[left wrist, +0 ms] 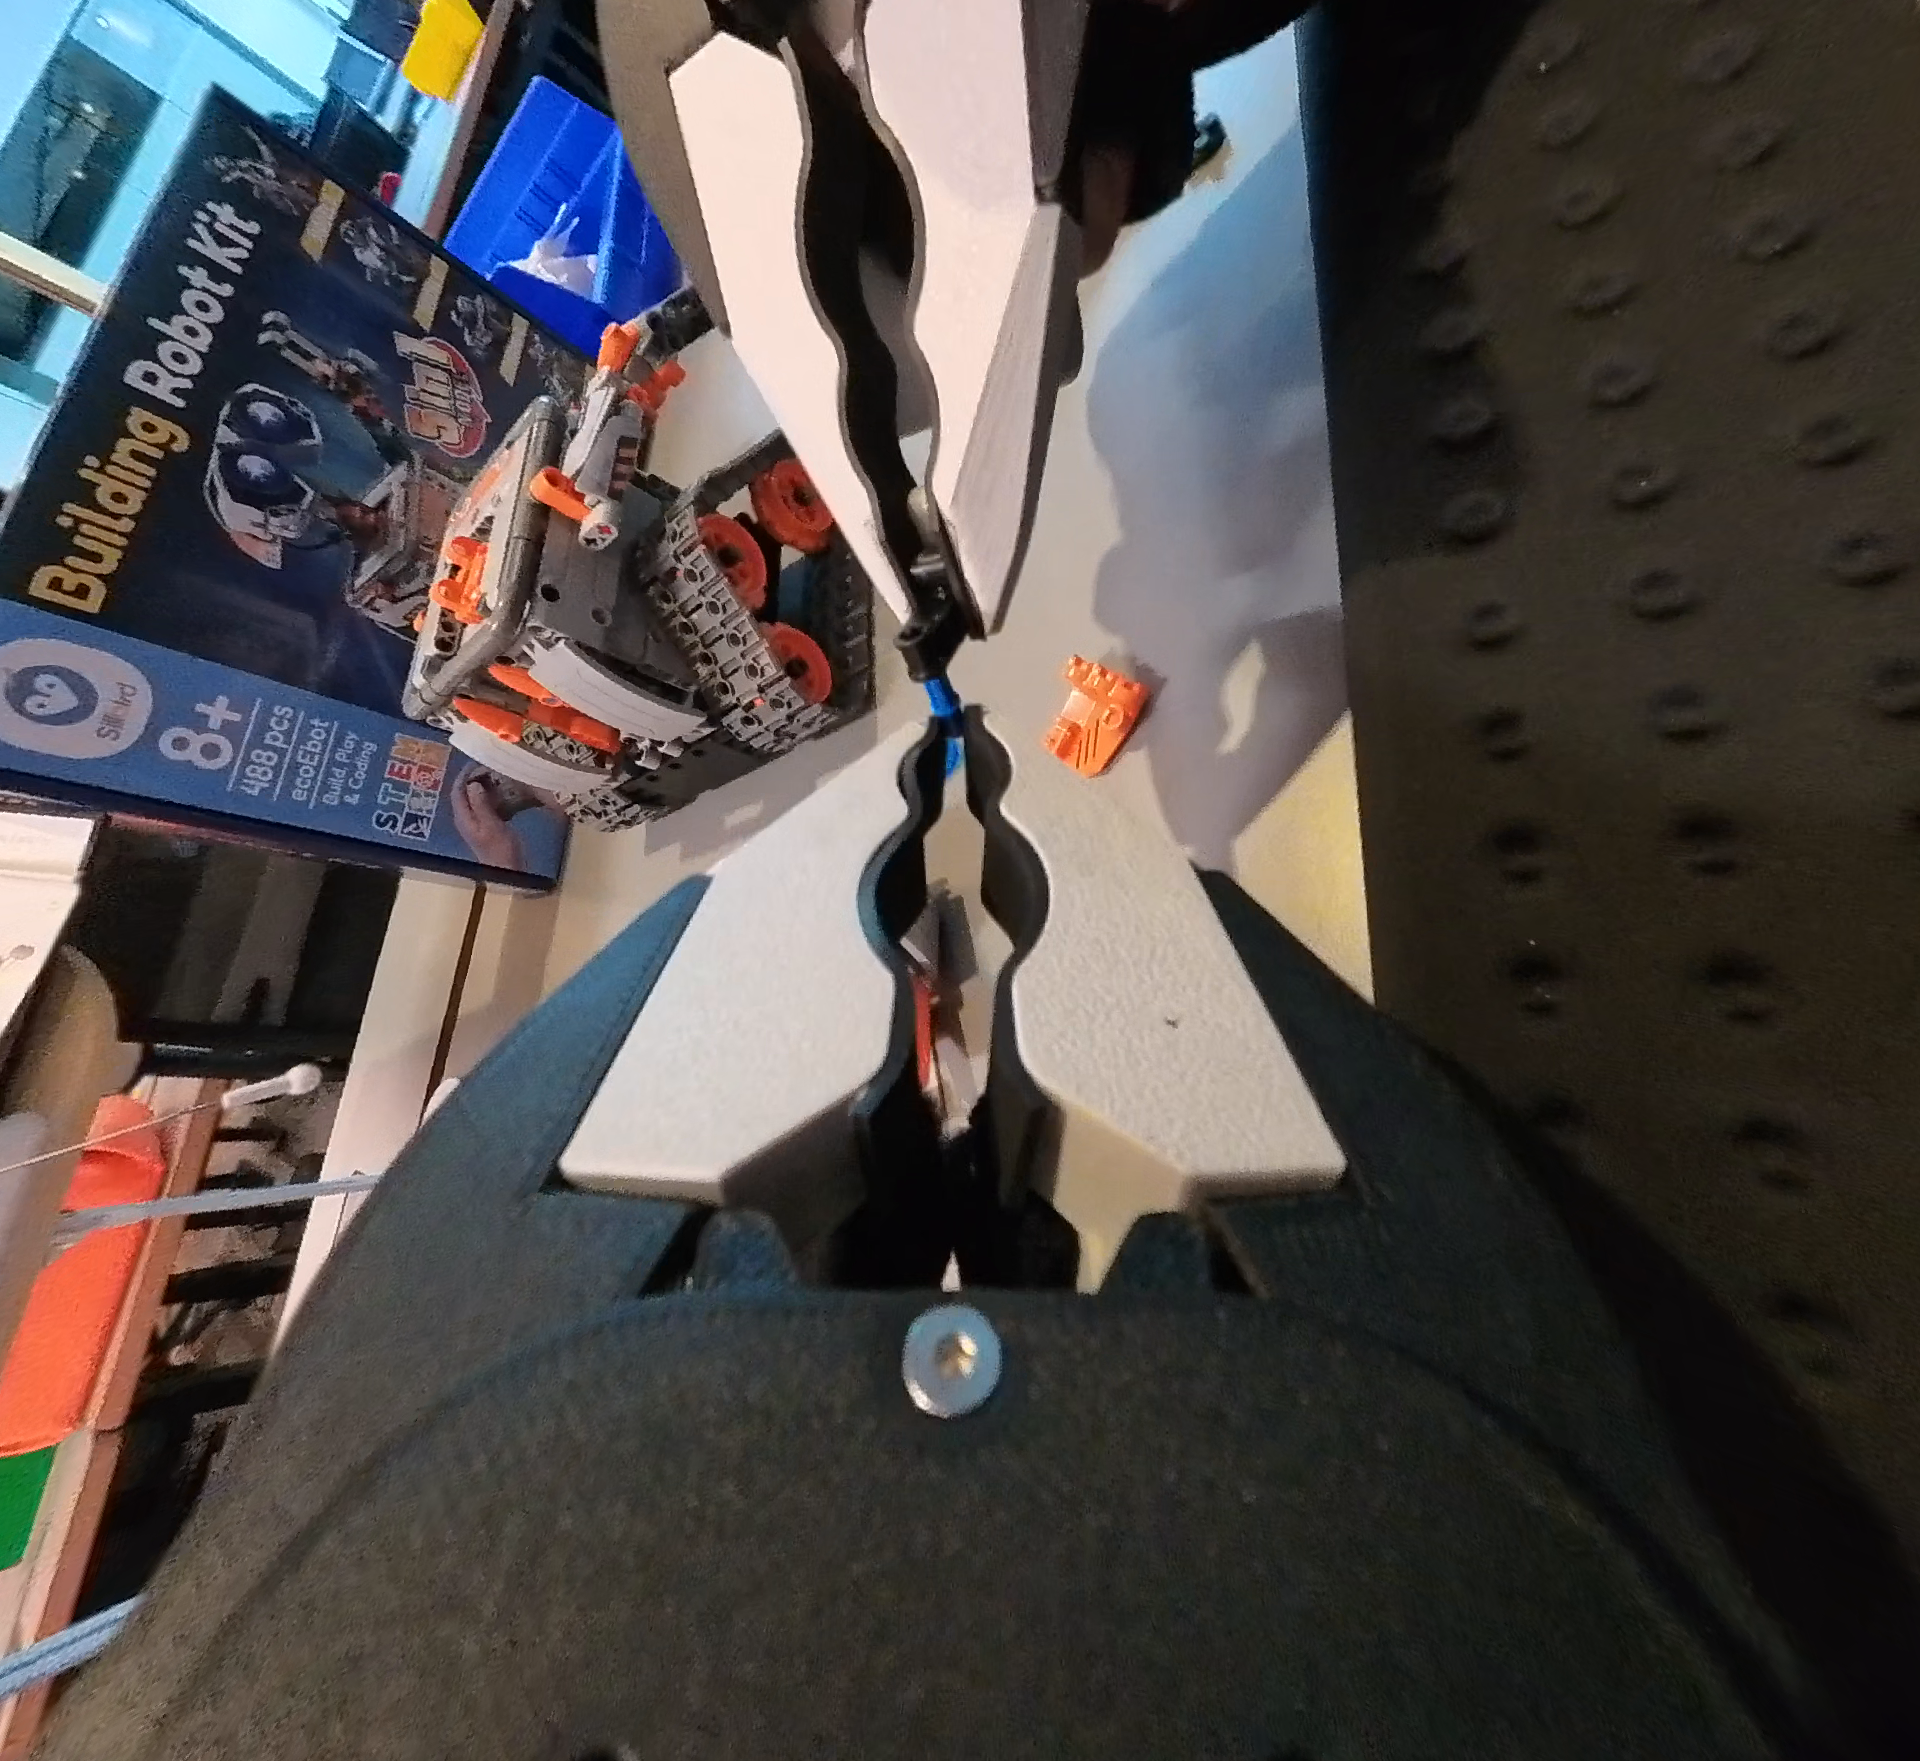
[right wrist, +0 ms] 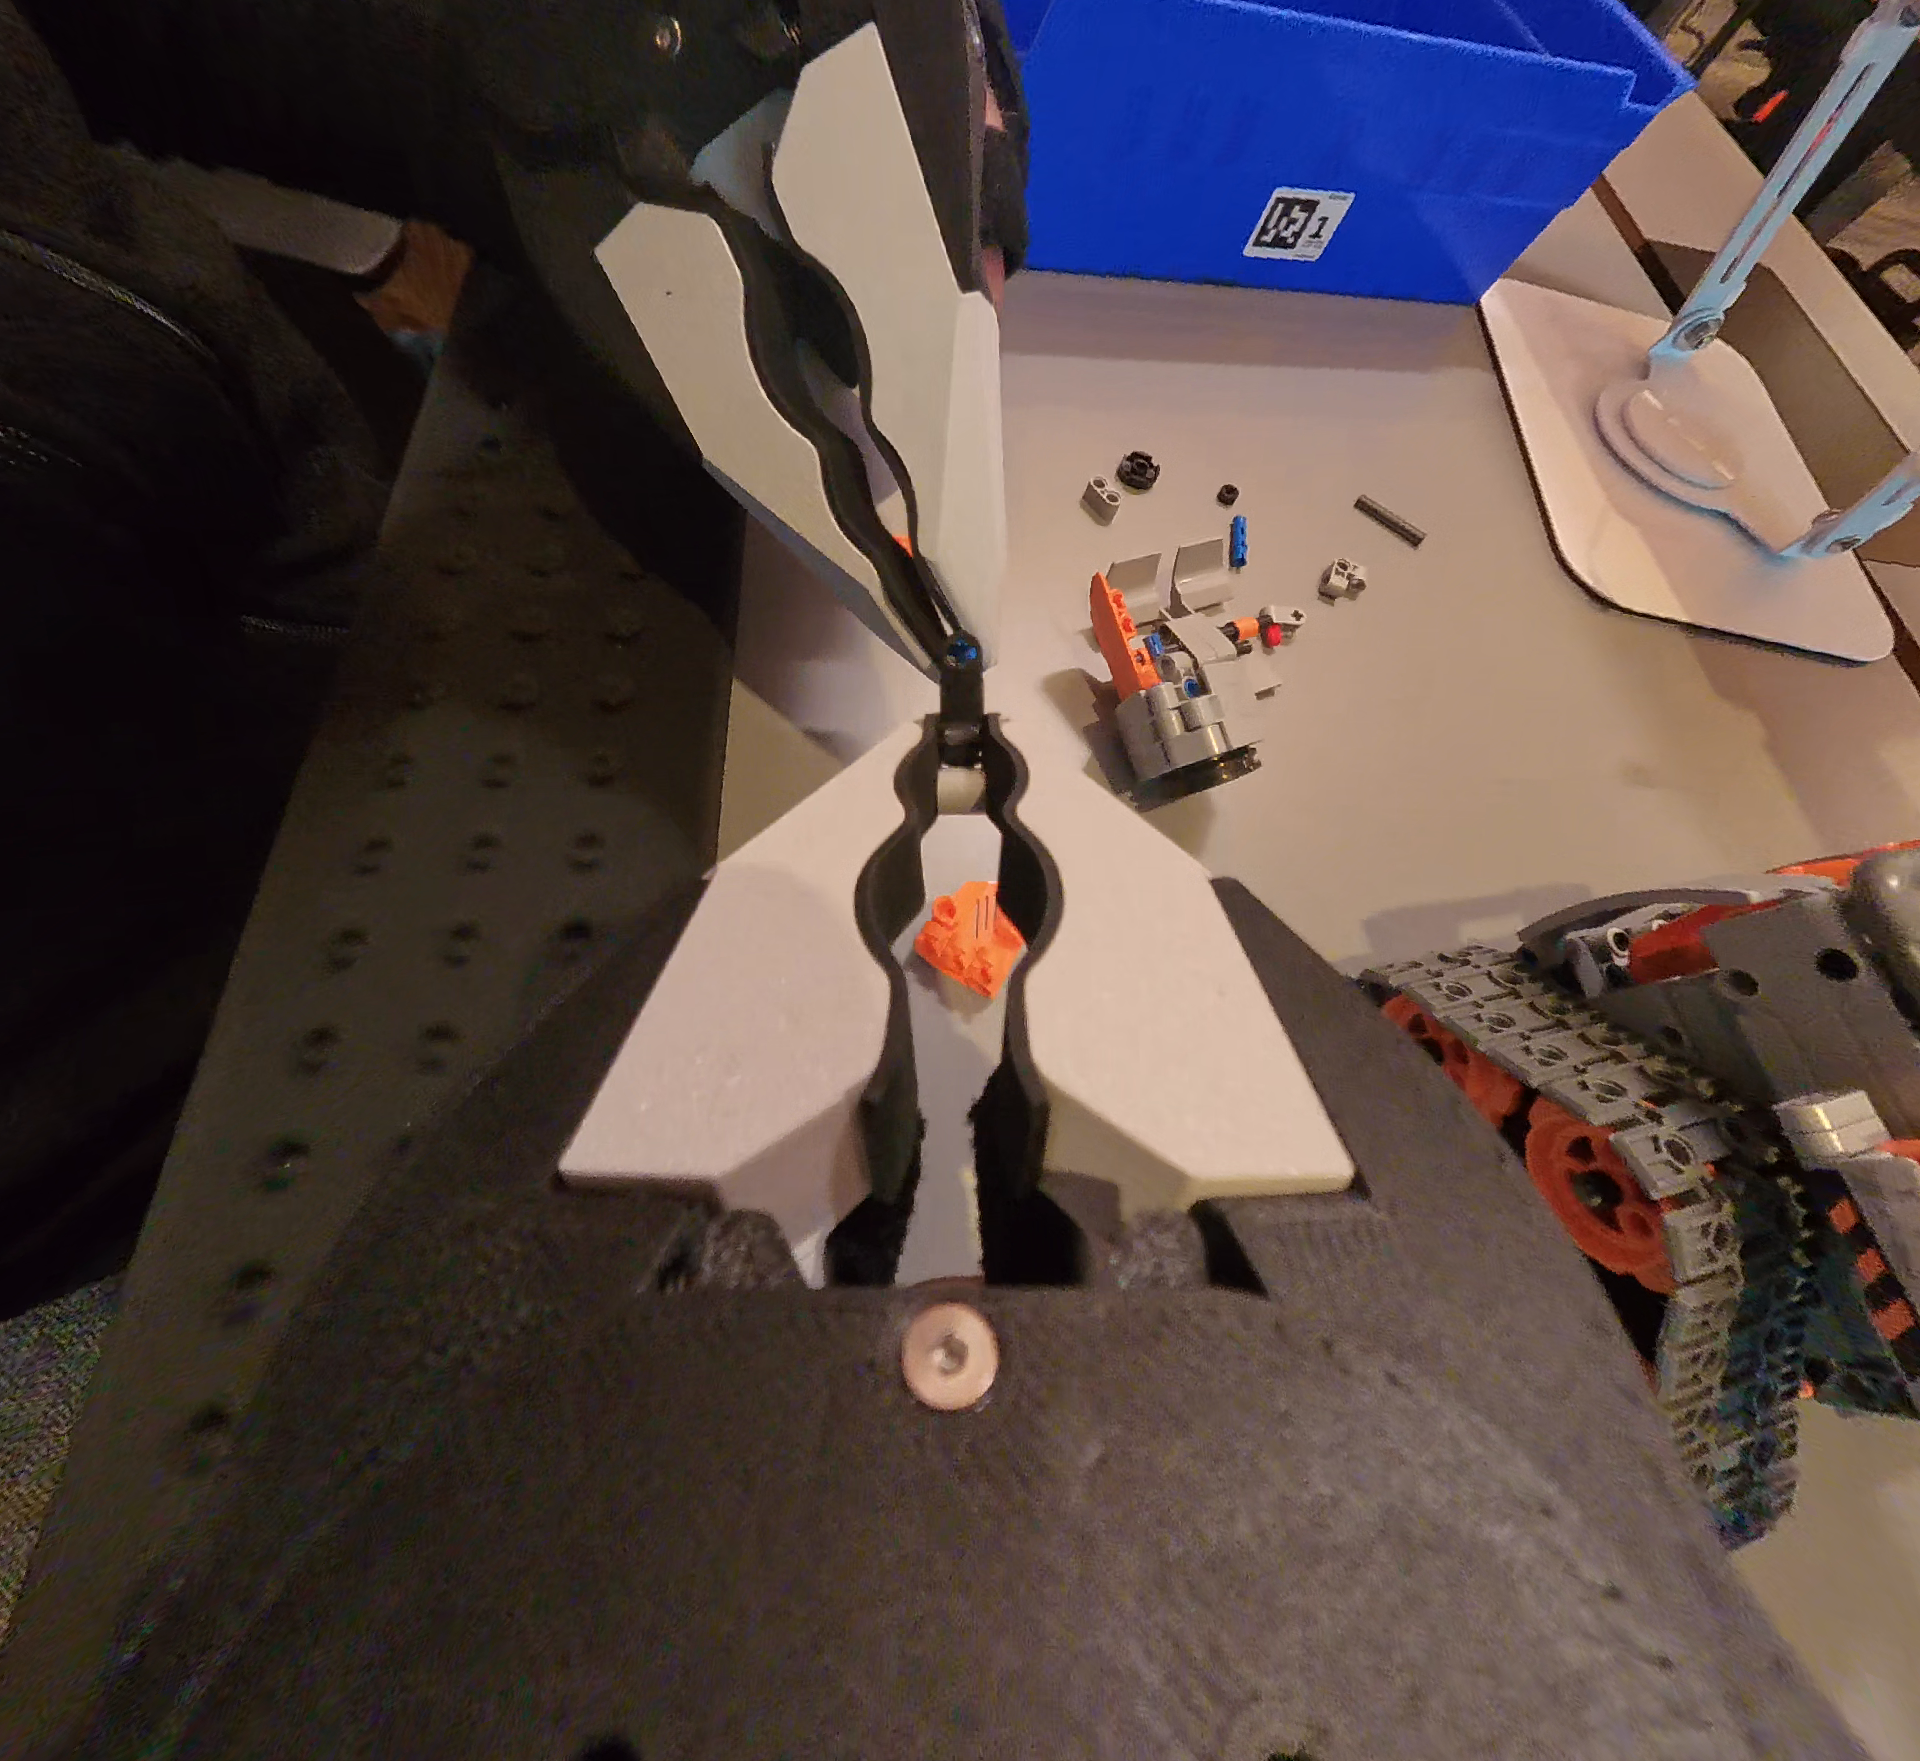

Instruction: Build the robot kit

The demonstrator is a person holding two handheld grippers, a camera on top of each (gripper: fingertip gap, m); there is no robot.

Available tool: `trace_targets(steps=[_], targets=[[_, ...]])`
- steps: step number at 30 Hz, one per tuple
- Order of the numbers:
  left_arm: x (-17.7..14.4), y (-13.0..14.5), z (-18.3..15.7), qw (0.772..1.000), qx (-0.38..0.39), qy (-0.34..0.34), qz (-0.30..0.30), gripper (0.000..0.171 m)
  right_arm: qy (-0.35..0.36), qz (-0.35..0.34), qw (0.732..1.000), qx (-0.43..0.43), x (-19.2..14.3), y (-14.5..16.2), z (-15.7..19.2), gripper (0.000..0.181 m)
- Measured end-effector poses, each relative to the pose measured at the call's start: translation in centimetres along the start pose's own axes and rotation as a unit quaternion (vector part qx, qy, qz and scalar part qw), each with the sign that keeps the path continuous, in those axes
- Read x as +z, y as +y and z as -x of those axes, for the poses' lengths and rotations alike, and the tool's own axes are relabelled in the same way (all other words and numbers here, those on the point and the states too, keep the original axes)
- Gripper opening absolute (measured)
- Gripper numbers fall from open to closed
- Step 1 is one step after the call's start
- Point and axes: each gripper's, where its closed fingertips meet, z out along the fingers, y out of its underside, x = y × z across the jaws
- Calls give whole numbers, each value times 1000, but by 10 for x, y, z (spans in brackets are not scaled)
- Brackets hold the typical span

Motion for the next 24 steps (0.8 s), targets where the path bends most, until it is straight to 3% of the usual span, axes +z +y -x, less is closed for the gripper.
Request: trace_targets(steps=[14, 24], targets=[[3, 13, -13, 999, 19, 26, 23, 0, 9, 50, 997, -58, 11, 13, 6, 5], [1, 12, -20, 998, 17, 53, 6, 0, 4, 55, 994, -96, 13, 14, 13, 5]])
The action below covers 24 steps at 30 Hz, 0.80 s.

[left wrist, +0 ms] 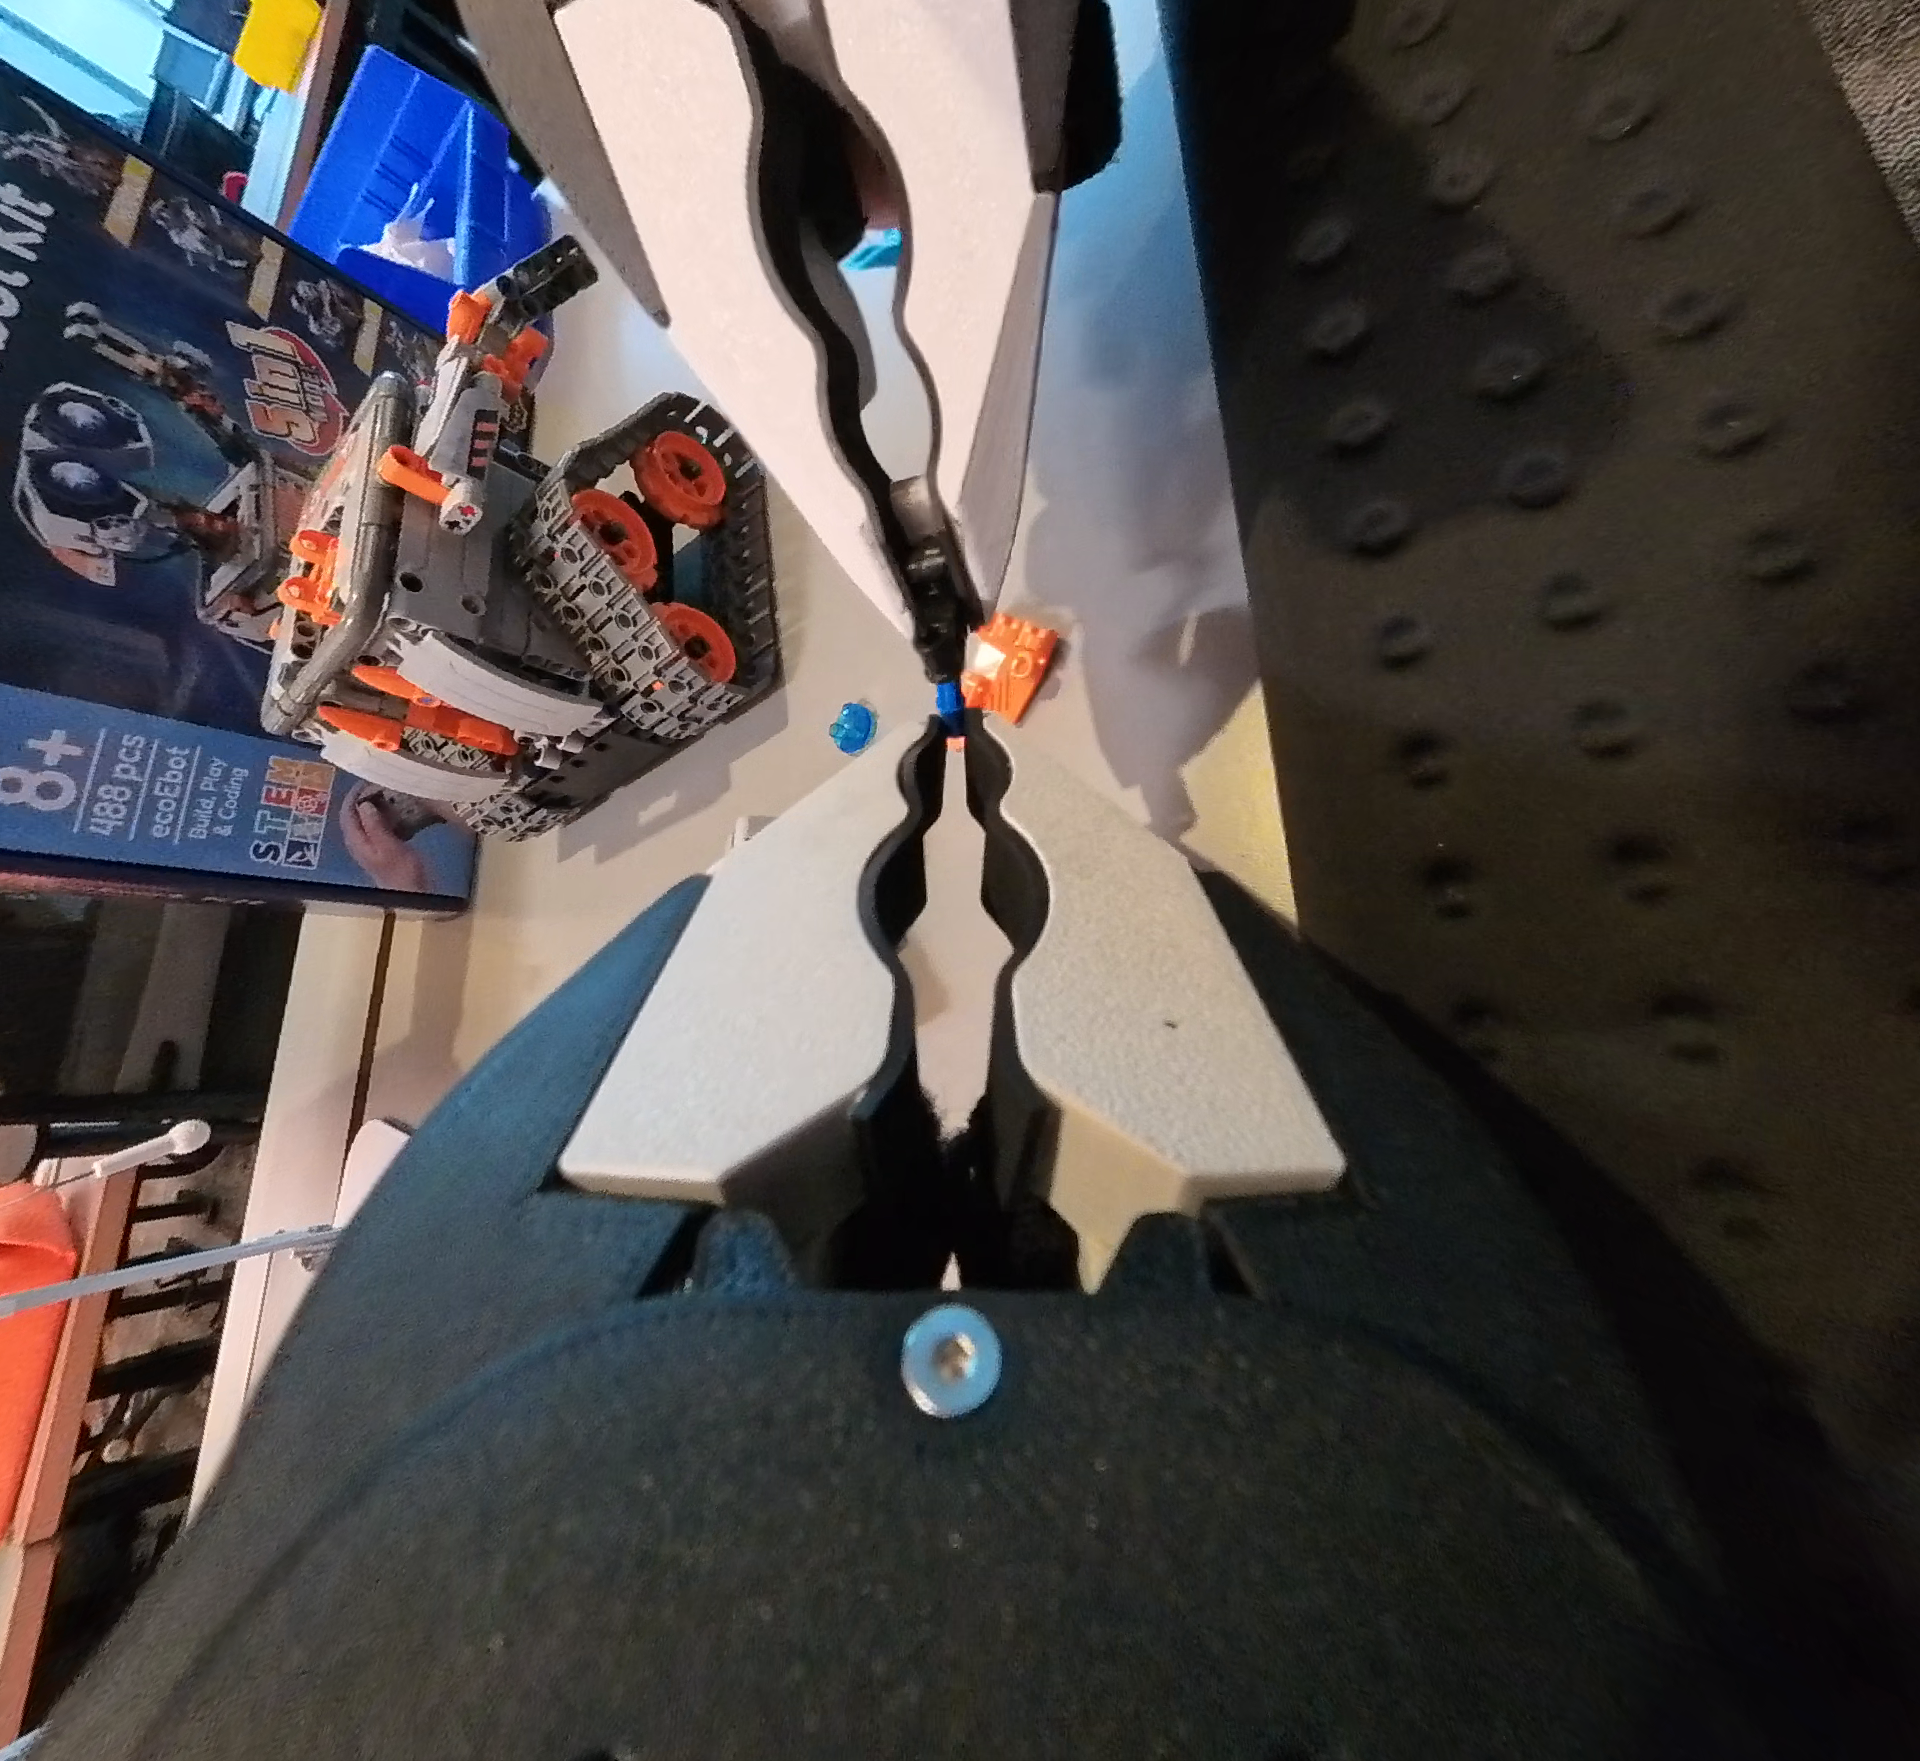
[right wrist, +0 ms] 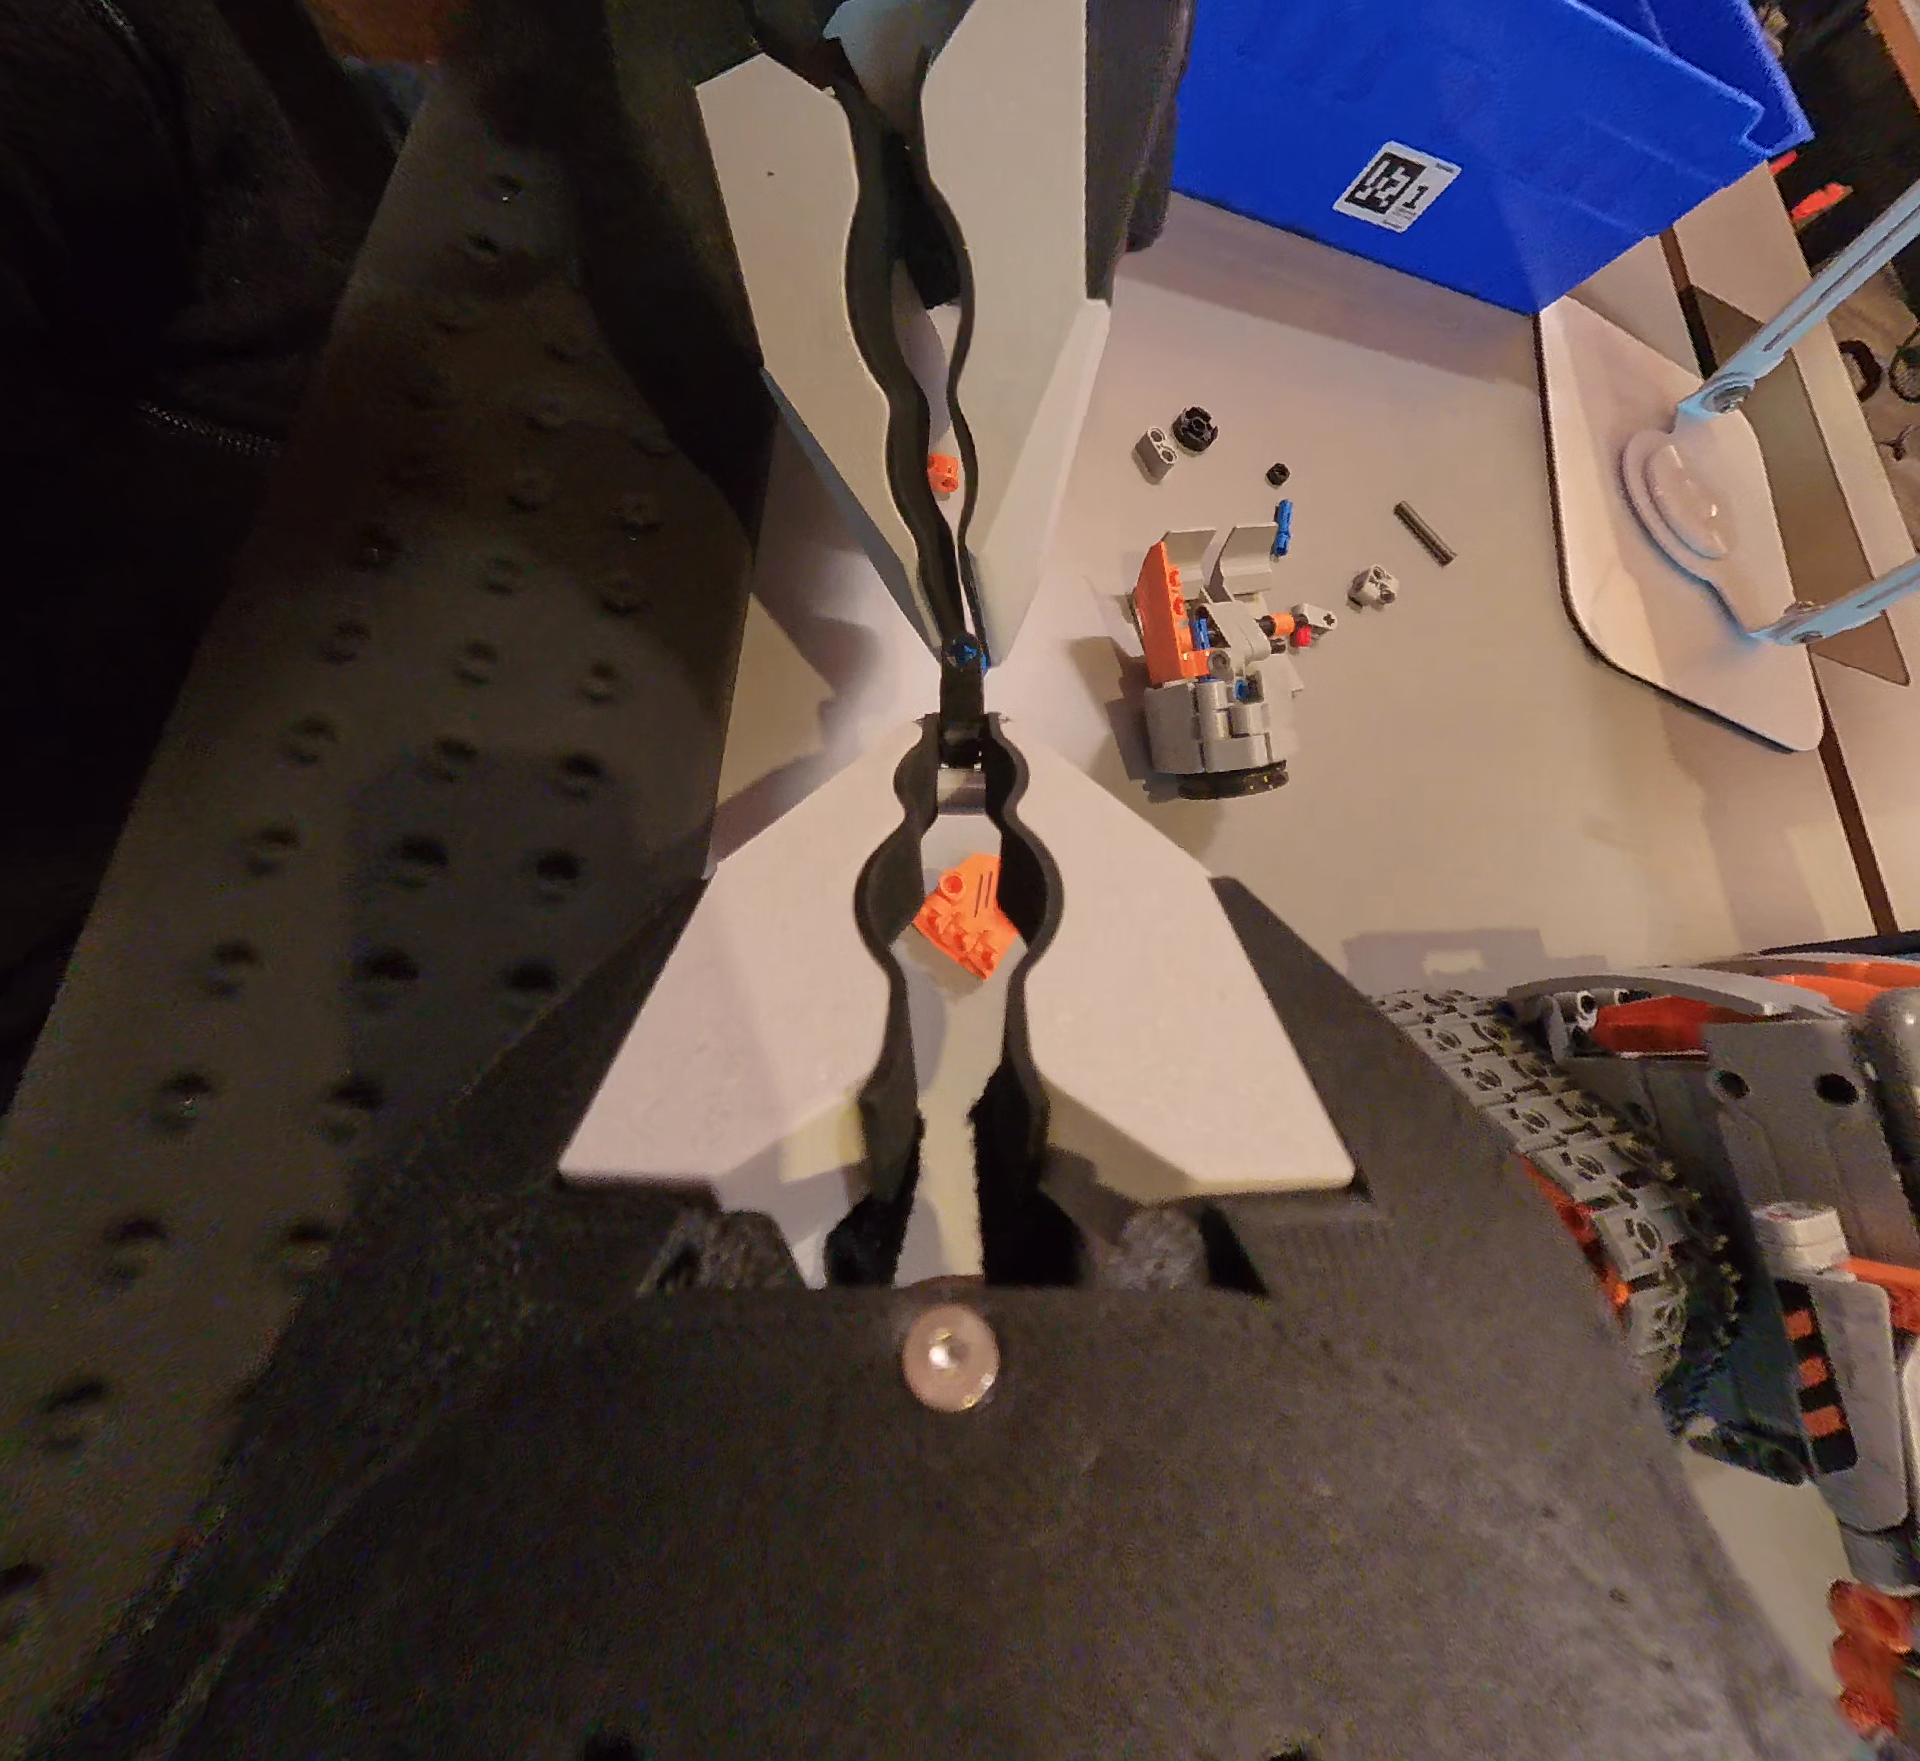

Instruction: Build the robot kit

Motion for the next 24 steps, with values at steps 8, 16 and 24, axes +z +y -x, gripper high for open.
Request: trace_targets(steps=[8, 16, 24], targets=[[-1, 0, -7, 1000, -10, 26, -14, 0, -8, 2, 1000, -19, 2, 1, 5, 5], [0, 0, -13, 998, -23, 48, -23, 0, -20, 3, 1000, -22, 5, 2, 10, 5], [4, 4, -18, 998, -17, 53, -7, 0, -24, 22, 999, -25, 8, 8, 13, 5]])
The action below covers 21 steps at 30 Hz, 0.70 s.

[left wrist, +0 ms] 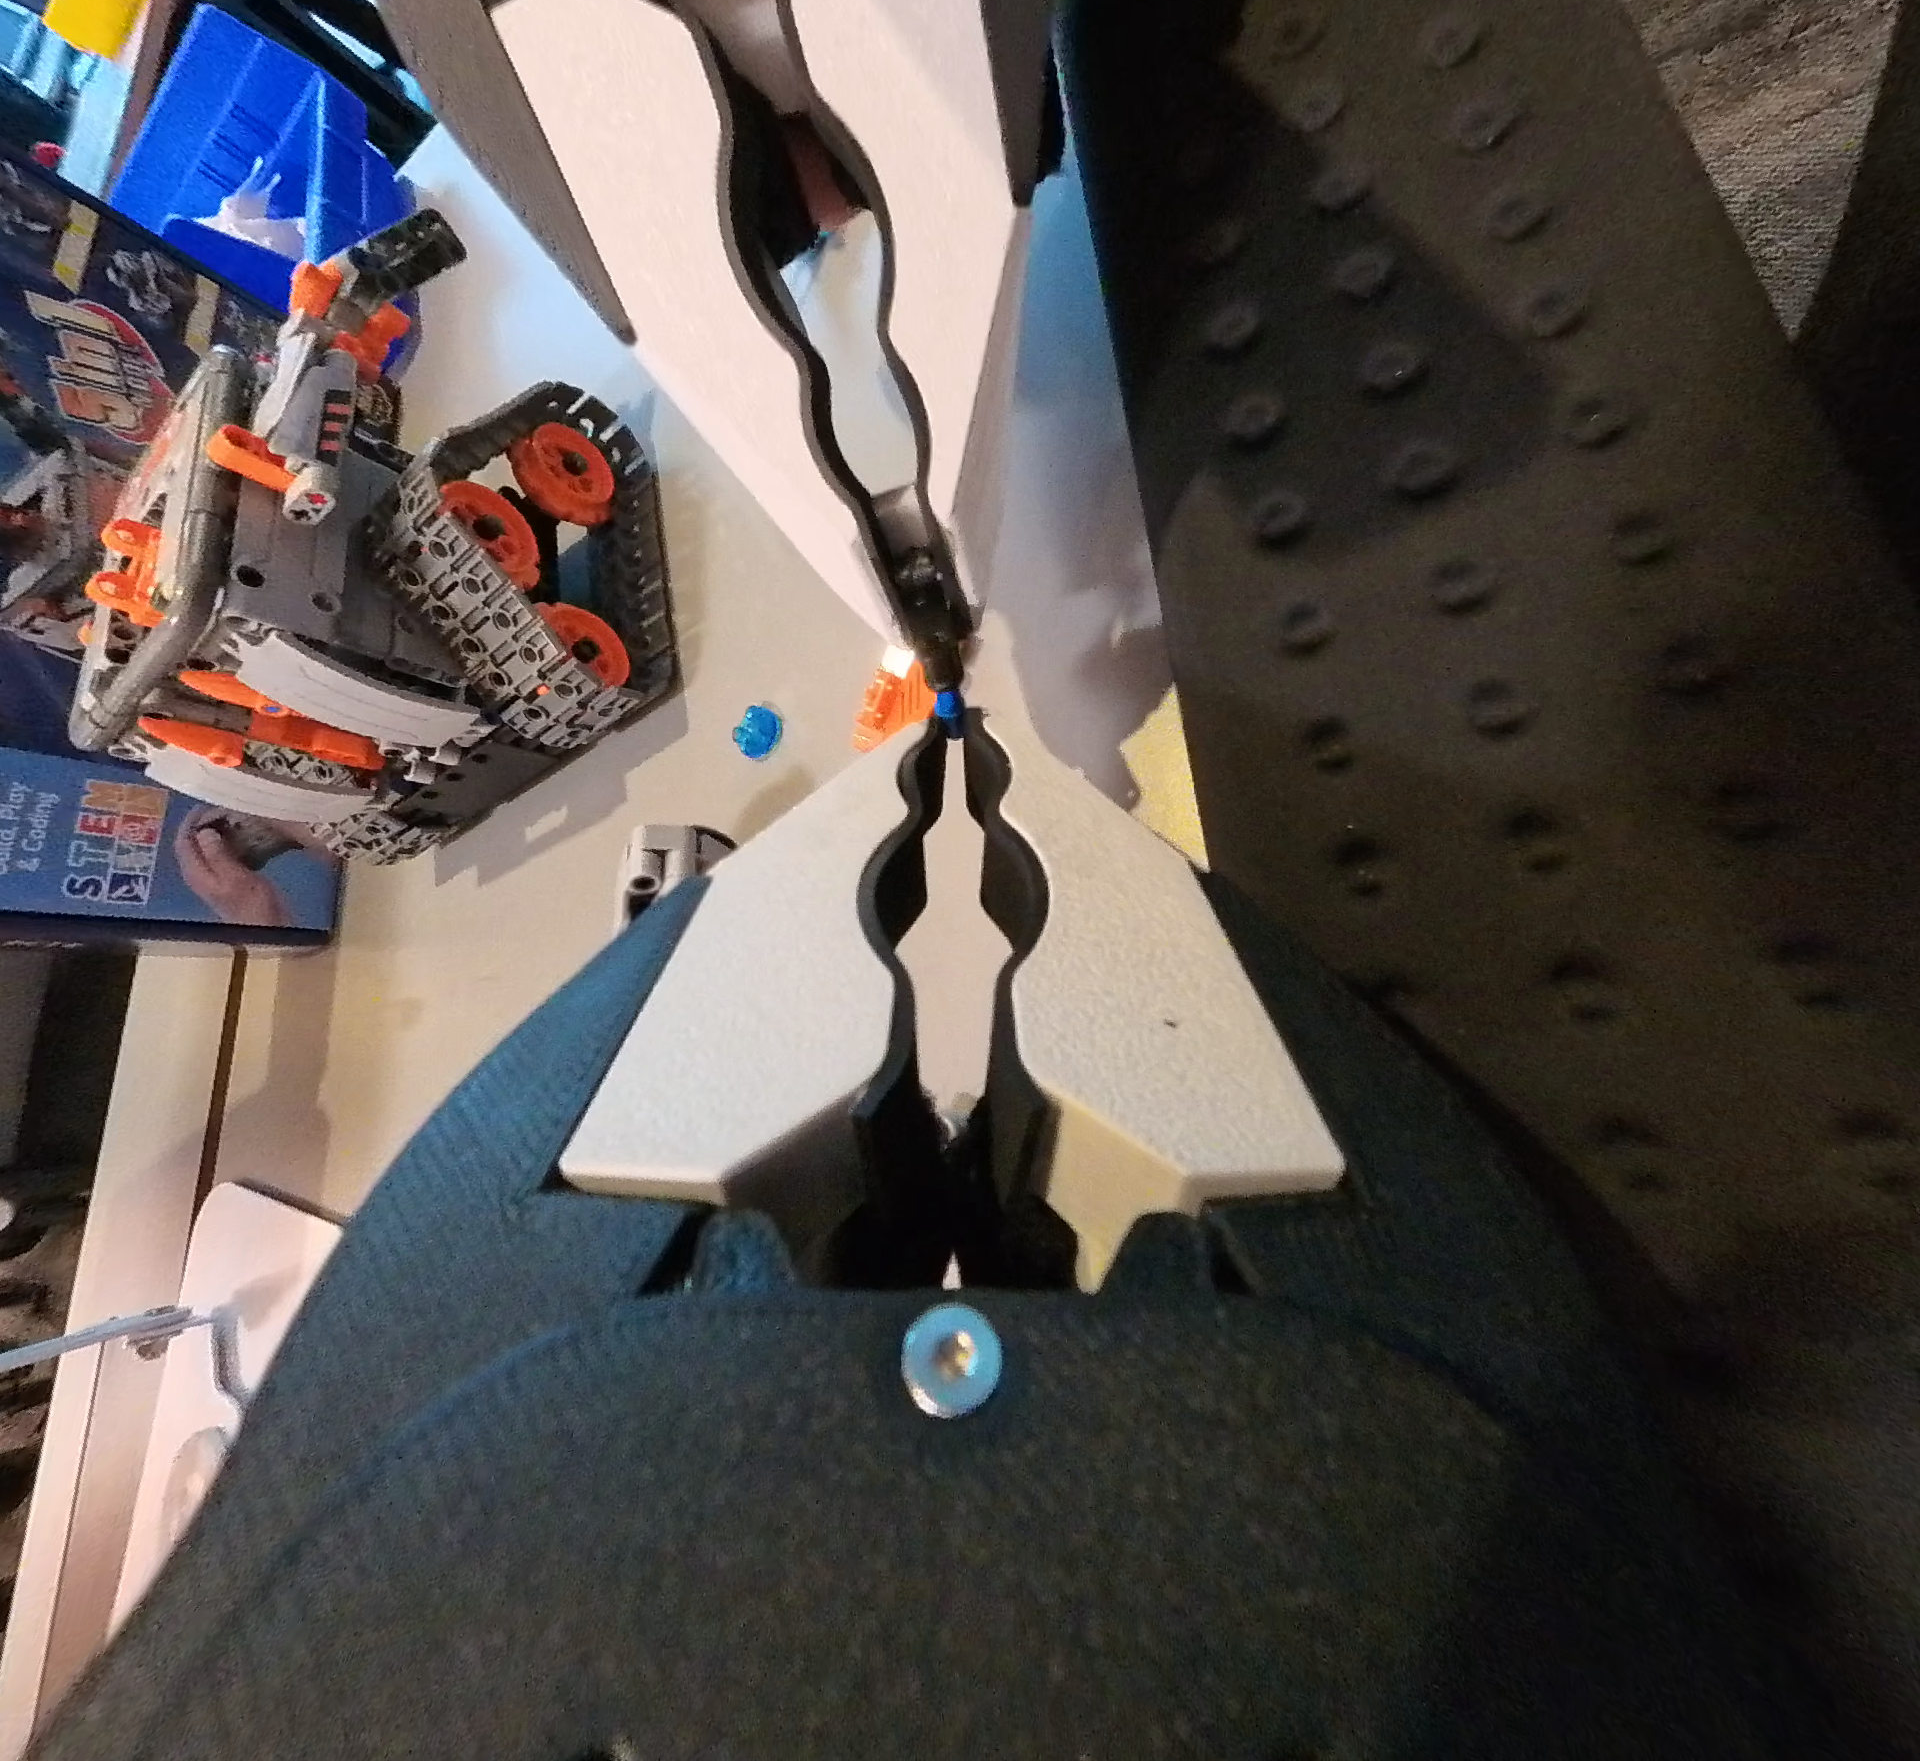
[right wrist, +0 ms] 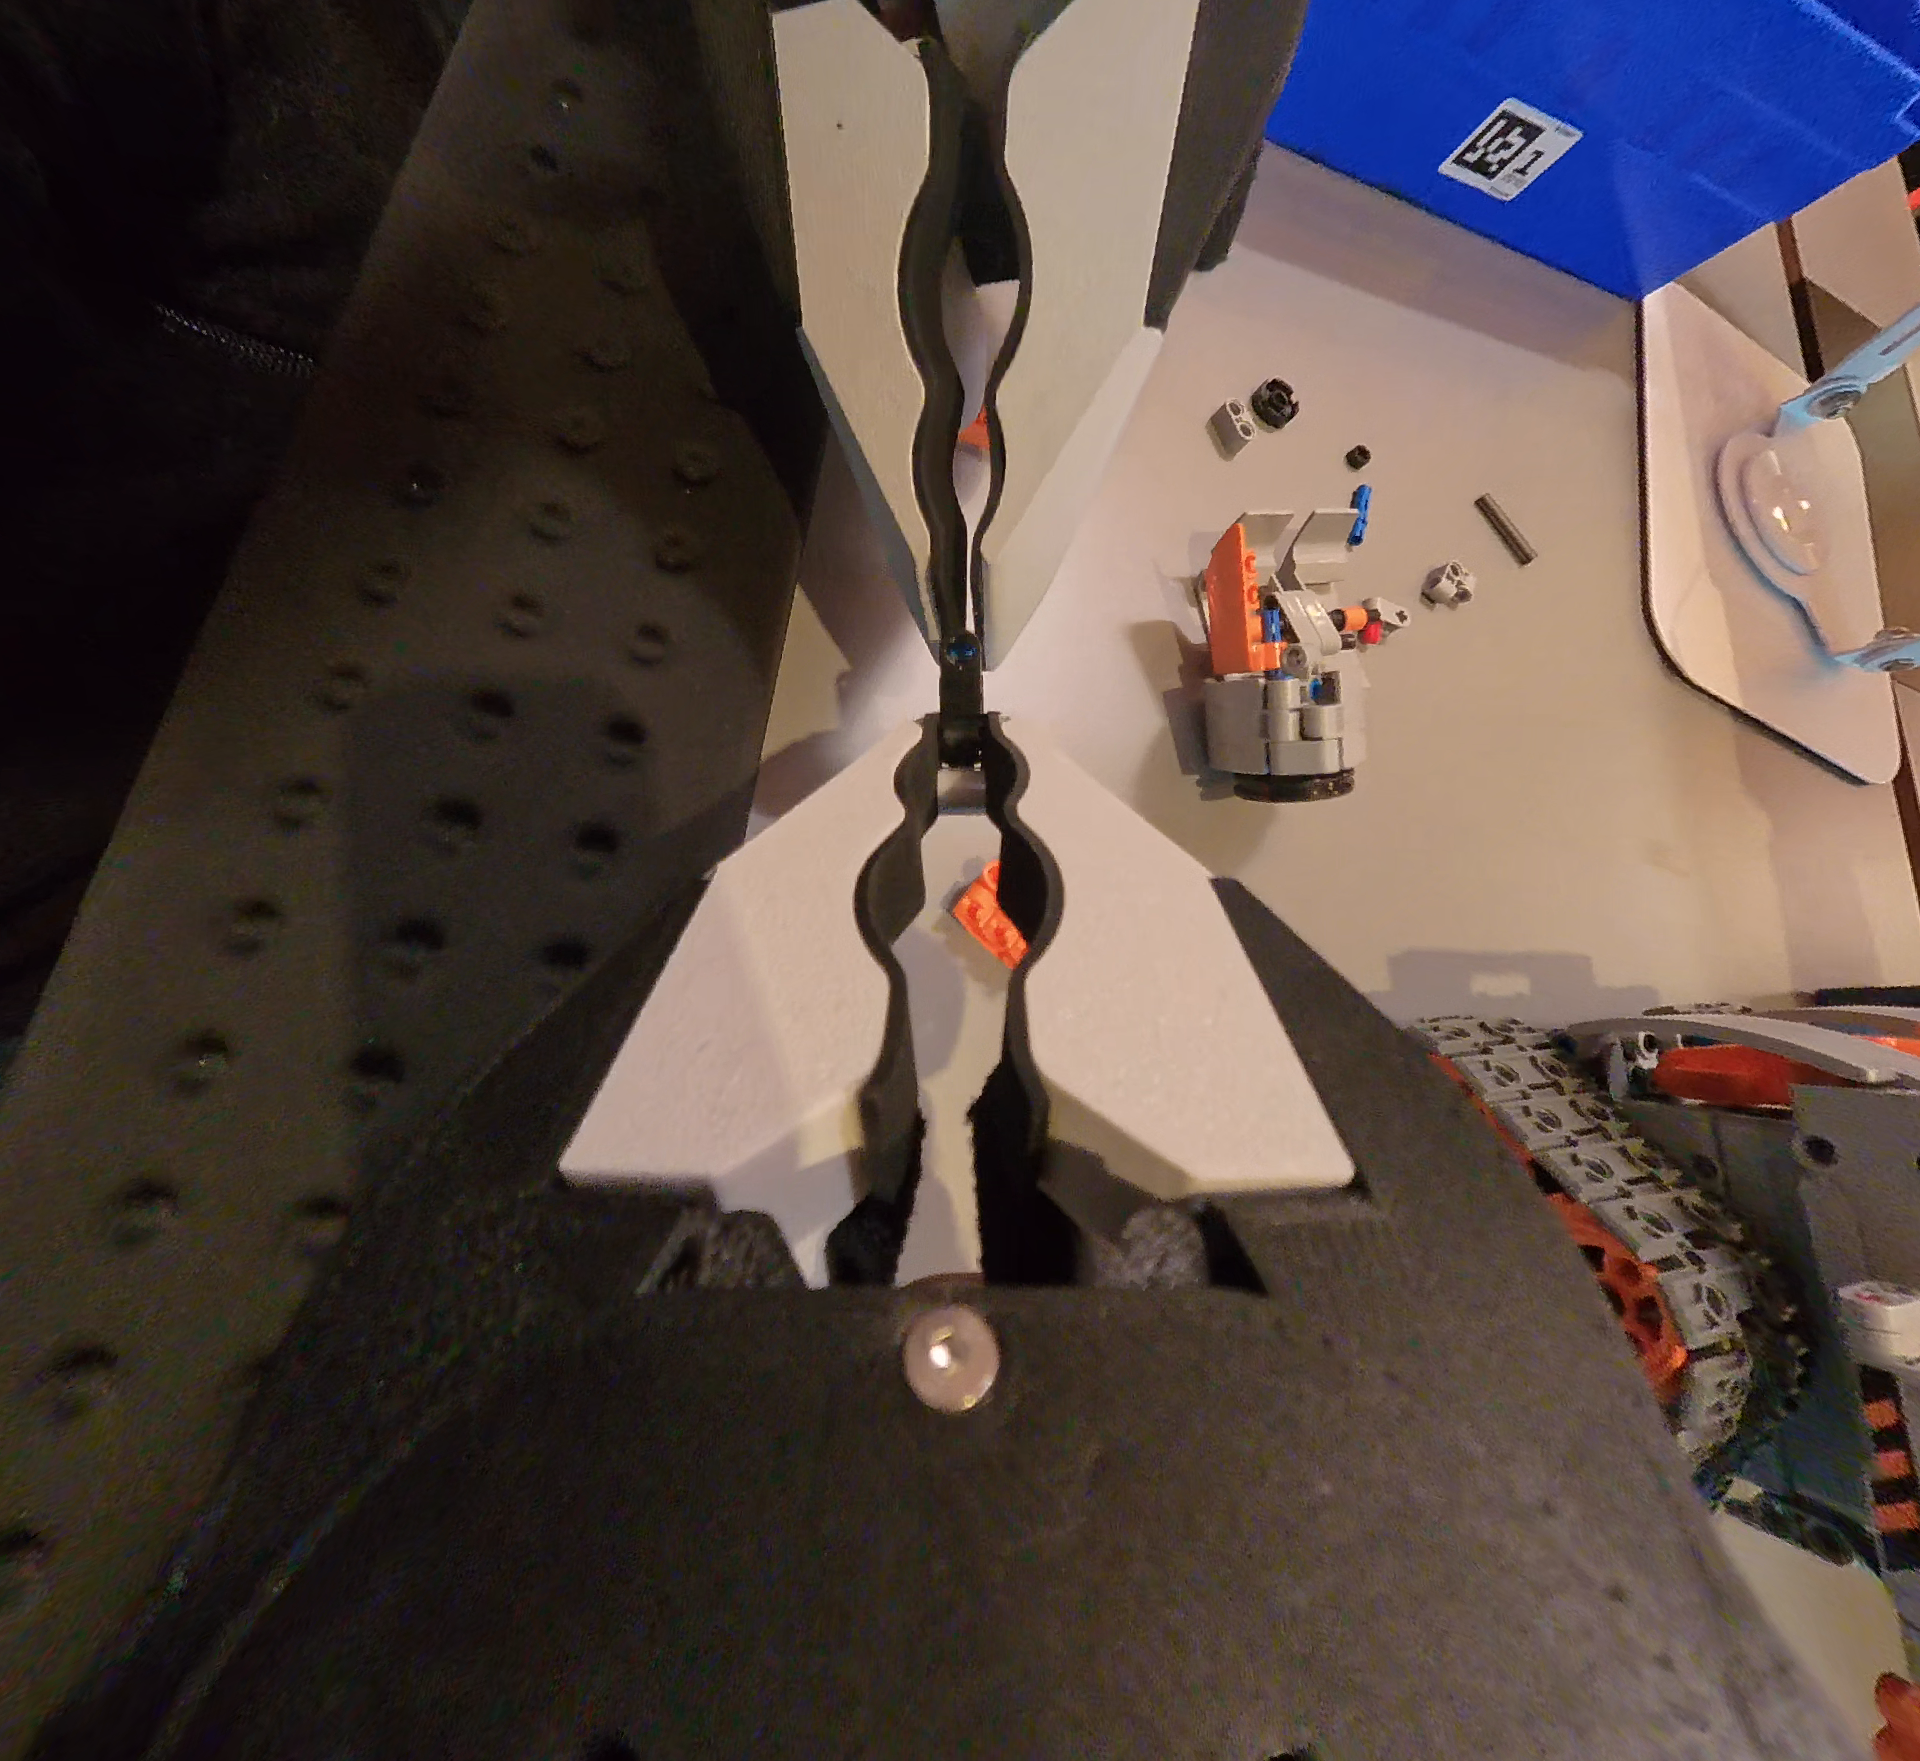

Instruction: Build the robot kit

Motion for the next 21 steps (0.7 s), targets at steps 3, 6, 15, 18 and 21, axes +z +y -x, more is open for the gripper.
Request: trace_targets(steps=[3, 6, 15, 18, 21], targets=[[2, 2, 0, 1000, -4, 1, 6, 0, 1, 8, 1000, -1, 2, 2, 0, 5], [4, 4, -2, 1000, -12, 7, 8, 0, 1, 16, 1000, -2, 4, 5, 1, 5], [9, 10, -7, 999, -22, 20, 26, 0, 0, 45, 999, -8, 9, 13, 3, 5], [12, 13, -9, 999, -28, 30, 32, 0, -6, 54, 999, -7, 12, 16, 5, 4], [15, 15, -11, 998, -35, 40, 36, 0, -10, 62, 998, -7, 14, 19, 6, 4]])
